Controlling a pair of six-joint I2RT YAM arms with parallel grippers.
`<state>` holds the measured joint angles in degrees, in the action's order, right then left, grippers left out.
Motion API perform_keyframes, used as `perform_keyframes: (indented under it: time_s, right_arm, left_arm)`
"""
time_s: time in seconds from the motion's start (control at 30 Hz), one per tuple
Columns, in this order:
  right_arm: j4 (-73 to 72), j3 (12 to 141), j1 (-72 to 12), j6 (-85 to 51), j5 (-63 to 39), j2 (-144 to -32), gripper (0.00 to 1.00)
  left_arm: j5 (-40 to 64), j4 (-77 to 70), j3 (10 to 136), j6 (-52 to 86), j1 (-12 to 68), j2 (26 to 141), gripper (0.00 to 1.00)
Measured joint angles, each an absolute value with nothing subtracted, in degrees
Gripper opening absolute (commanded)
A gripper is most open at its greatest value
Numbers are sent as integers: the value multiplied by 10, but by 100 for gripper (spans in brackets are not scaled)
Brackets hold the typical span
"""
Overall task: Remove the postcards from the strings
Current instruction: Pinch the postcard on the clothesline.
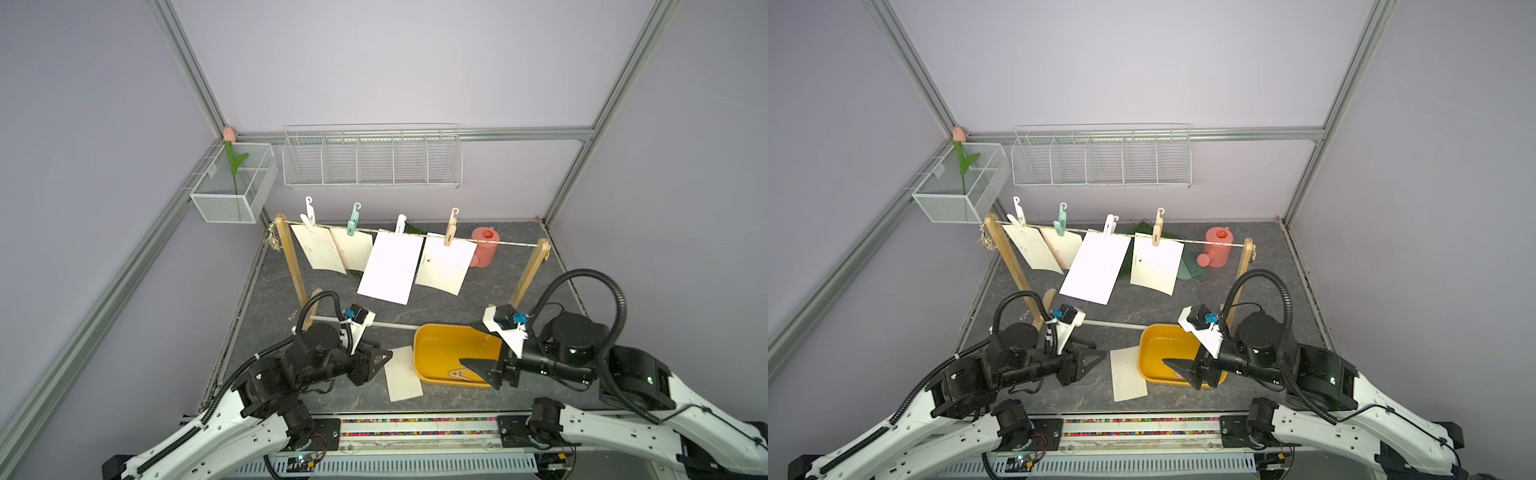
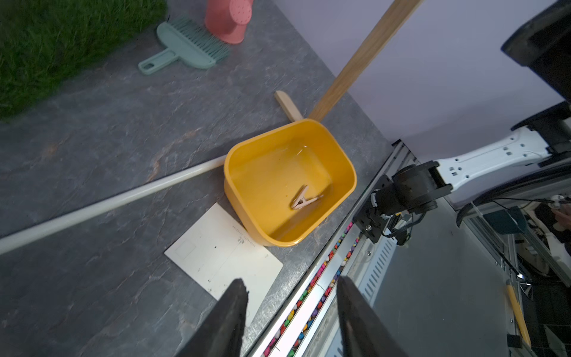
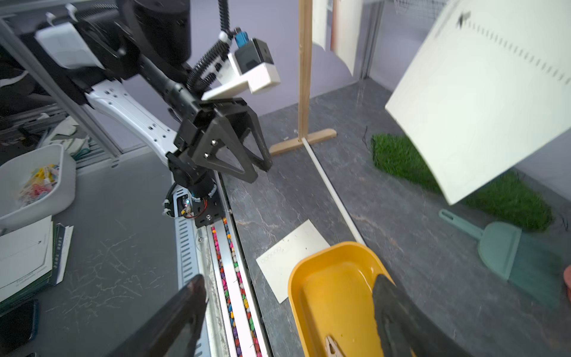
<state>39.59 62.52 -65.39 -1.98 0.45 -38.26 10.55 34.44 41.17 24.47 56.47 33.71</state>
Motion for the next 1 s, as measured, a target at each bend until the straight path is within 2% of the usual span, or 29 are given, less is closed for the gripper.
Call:
perform_keyframes:
  time_s: [0.27,0.53,0.8,1.0]
  right_arm:
    - [414,676,-654,22,2,-409,86]
    - [418,763,-654,30,13,-451,88]
    - [415,958,-636,62,15,-600,84]
    - [418,1040,-520,64,-23,-669,86]
  left_arm:
    - [147,326,368,248,570,344,47]
    - [179,307,403,196,610,288,58]
    - [171,218,573,66,620,448,59]
    - [115,133,604,10,617,567,60]
